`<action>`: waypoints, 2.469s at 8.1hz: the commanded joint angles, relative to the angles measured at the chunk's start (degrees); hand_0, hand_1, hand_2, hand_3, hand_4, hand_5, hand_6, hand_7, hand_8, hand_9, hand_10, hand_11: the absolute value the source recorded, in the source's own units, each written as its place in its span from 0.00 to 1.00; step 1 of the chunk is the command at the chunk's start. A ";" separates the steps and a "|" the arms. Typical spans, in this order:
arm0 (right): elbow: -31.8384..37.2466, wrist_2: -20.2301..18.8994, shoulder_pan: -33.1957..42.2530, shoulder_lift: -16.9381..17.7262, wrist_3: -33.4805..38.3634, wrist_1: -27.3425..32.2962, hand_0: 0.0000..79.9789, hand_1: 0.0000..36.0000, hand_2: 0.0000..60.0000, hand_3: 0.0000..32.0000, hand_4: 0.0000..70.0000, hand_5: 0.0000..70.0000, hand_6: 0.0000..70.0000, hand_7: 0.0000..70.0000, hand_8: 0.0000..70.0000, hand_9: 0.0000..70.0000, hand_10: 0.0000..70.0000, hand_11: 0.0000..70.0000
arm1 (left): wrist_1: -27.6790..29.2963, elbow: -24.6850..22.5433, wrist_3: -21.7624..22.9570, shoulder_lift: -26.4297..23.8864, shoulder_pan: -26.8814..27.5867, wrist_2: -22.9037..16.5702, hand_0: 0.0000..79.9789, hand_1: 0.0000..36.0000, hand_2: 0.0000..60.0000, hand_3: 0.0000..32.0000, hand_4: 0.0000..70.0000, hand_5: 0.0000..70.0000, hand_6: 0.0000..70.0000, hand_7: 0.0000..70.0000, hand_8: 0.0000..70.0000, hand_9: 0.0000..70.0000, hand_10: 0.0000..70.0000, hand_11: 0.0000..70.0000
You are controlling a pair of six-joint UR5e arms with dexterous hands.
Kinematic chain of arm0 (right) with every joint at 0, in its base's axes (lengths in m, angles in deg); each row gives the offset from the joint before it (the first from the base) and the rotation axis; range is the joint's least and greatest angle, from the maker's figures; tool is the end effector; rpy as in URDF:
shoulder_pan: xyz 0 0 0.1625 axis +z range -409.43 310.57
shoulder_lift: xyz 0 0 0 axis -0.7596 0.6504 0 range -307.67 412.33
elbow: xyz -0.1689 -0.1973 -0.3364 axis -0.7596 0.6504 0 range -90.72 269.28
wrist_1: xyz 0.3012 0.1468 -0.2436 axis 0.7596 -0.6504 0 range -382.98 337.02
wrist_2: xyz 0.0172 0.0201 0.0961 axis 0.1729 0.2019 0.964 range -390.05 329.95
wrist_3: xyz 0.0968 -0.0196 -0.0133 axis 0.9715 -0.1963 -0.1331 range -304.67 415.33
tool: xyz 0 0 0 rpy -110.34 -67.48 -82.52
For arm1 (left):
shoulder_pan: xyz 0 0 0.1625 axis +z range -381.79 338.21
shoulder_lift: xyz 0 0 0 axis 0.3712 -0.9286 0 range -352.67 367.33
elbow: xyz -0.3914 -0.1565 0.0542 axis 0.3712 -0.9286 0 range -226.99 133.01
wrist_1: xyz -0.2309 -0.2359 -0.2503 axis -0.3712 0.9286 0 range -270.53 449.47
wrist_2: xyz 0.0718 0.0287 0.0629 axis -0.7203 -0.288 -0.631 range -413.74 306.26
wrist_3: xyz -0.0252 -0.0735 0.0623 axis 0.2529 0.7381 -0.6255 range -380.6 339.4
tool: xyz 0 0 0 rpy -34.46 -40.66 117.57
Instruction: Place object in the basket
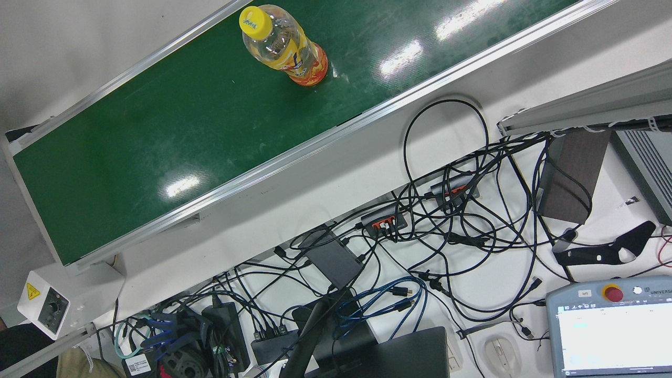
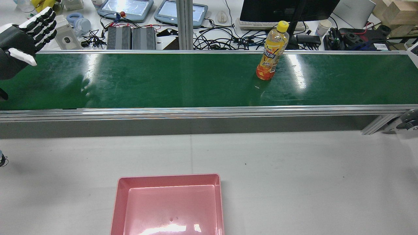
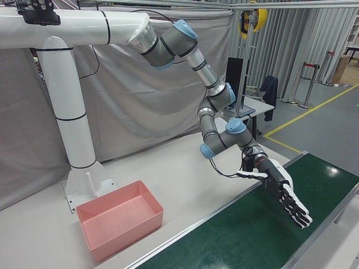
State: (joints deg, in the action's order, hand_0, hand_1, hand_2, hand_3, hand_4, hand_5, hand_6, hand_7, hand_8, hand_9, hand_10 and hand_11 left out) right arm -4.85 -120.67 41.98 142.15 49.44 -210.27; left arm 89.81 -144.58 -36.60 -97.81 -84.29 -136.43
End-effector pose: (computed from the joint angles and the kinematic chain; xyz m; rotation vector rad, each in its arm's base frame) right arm 0.1441 -0.4834 0.6627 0.1229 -2.1161 2.2310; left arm 0.1487 -0.6020 0.4742 -0.1390 2.3840 -1.5211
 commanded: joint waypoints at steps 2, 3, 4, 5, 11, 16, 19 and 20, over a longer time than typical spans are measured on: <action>0.00 0.00 0.00 -0.08 0.00 0.00 0.00 0.00 0.00 0.00 0.00 0.00 0.00 0.00 0.00 0.00 0.00 0.00 | -0.77 -0.23 -0.17 0.02 0.01 -0.01 0.72 0.14 0.00 0.01 0.09 0.00 0.00 0.00 0.00 0.00 0.00 0.00; 0.00 0.00 0.00 0.00 0.00 0.00 0.00 0.00 0.00 0.00 0.00 0.00 0.00 0.00 0.00 0.00 0.00 0.00 | -1.56 -0.23 -0.35 -0.07 0.18 -0.01 0.72 0.14 0.00 0.04 0.09 0.00 0.00 0.00 0.00 0.00 0.00 0.00; 0.00 0.00 0.00 0.00 0.00 0.00 0.00 0.00 0.00 0.00 0.00 0.00 0.00 0.00 0.00 0.00 0.00 0.00 | -1.83 -0.23 -0.44 -0.07 0.27 -0.01 0.73 0.14 0.00 0.04 0.09 0.00 0.00 0.00 0.00 0.00 0.00 0.00; 0.00 0.00 0.00 -0.08 0.00 0.00 0.00 0.00 0.00 0.00 0.00 0.00 0.00 0.00 0.00 0.00 0.00 0.00 | -1.92 -0.14 -0.44 -0.07 0.45 -0.01 0.72 0.14 0.00 0.03 0.09 0.00 0.00 0.00 0.00 0.00 0.00 0.00; 0.00 0.00 0.00 -0.08 0.00 0.00 0.00 0.00 0.00 0.00 0.00 0.00 0.00 0.00 0.00 0.00 0.00 0.00 | -1.48 0.03 -0.35 0.02 -0.08 -0.01 0.72 0.13 0.00 0.02 0.08 0.00 0.00 0.00 0.00 0.00 0.00 0.00; 0.00 0.00 0.00 0.00 0.00 0.00 0.00 0.00 0.00 0.00 0.00 0.00 0.00 0.00 0.00 0.00 0.00 0.00 | 3.53 6.27 -0.35 0.28 -2.36 -0.01 0.71 0.12 0.00 0.01 0.09 0.00 0.00 0.00 0.00 0.00 0.00 0.00; 0.00 0.00 0.00 0.00 0.00 0.00 0.00 0.00 0.00 0.00 0.00 0.00 0.00 0.00 0.00 0.00 0.00 0.00 | 3.53 6.28 -0.35 0.28 -3.07 -0.01 0.71 0.11 0.00 0.02 0.09 0.00 0.00 0.00 0.00 0.00 0.00 0.00; 0.00 0.00 0.00 -0.08 0.00 0.00 0.00 0.00 0.00 0.00 0.00 0.00 0.00 0.00 0.00 0.00 0.00 0.00 | 3.53 6.28 -0.35 0.28 -3.07 -0.01 0.71 0.11 0.00 0.01 0.09 0.00 0.00 0.00 0.00 0.00 0.00 0.00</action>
State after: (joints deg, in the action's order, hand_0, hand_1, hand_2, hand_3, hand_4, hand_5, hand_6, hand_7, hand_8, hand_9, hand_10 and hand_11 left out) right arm -4.85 -120.67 41.98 142.15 49.44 -210.27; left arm 93.30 -138.35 -36.96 -97.53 -87.22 -136.44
